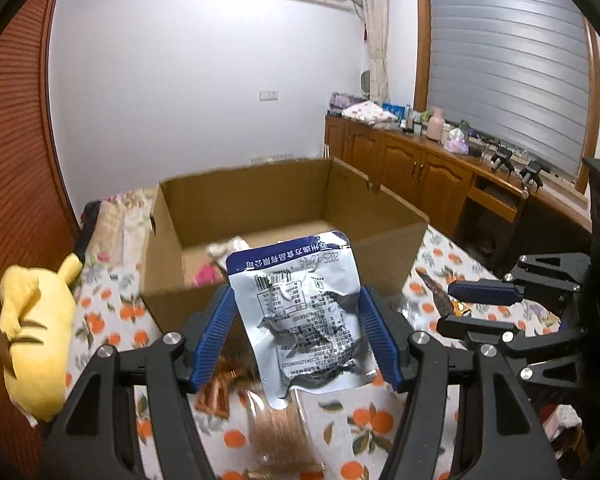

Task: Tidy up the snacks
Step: 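Carry both packets over the box and open both tools to drop them, then move both tools back to the table toward the remaining snacks, then grasp the red-striped white packet with the right tool while the left tool grasps the sesame brittle bag, then carry both items over the box and open both tools to release them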

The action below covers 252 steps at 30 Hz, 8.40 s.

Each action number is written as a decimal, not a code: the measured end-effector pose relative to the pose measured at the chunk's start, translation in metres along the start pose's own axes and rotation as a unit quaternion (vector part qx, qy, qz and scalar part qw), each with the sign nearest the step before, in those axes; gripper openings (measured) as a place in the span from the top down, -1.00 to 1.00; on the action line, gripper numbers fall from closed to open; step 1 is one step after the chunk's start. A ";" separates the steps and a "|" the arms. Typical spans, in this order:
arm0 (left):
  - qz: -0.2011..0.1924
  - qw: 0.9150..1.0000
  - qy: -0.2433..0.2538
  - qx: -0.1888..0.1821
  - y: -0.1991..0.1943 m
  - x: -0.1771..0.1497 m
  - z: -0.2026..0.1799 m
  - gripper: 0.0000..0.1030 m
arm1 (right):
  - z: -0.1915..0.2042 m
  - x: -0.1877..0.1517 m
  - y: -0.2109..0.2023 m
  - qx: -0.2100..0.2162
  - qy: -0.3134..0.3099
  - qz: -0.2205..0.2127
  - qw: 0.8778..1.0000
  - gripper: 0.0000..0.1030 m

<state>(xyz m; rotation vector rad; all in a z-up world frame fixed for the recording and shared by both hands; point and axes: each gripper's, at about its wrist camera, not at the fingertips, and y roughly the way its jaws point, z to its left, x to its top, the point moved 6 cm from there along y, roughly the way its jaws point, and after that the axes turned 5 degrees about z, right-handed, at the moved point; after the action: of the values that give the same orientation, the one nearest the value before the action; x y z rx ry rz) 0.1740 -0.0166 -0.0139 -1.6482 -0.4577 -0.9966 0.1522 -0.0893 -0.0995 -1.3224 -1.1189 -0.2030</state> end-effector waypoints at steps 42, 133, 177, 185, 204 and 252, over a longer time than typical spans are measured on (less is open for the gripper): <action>0.035 0.999 -0.012 0.038 0.113 0.069 0.066 -0.30 | -0.082 0.100 0.124 0.021 -0.016 0.027 0.999 0.37; 0.160 0.986 -0.033 0.015 0.088 -0.115 0.024 -0.28 | -0.101 -0.054 0.125 0.009 0.081 0.157 0.984 -0.56; 0.094 0.995 -0.016 0.000 0.039 -0.077 0.009 0.16 | -0.059 -0.052 0.062 0.035 0.048 0.103 0.993 -0.13; 0.066 0.998 -0.013 0.004 0.027 -0.051 0.014 0.15 | -0.061 -0.032 0.048 0.034 0.041 0.077 0.996 -0.13; 0.026 1.000 -0.002 0.017 0.020 -0.004 0.028 0.15 | -0.065 0.019 0.026 0.028 0.021 0.026 0.999 -0.13; 0.063 0.997 0.002 0.046 0.122 0.076 0.074 0.12 | -0.099 0.106 0.121 0.048 0.017 0.021 0.998 -0.14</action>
<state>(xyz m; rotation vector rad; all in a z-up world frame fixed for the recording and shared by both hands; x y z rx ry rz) 0.3337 -0.0020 -0.0300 -1.5717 -0.3863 -0.8733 0.3405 -0.0858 -0.0858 -1.2523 -1.0581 -0.1396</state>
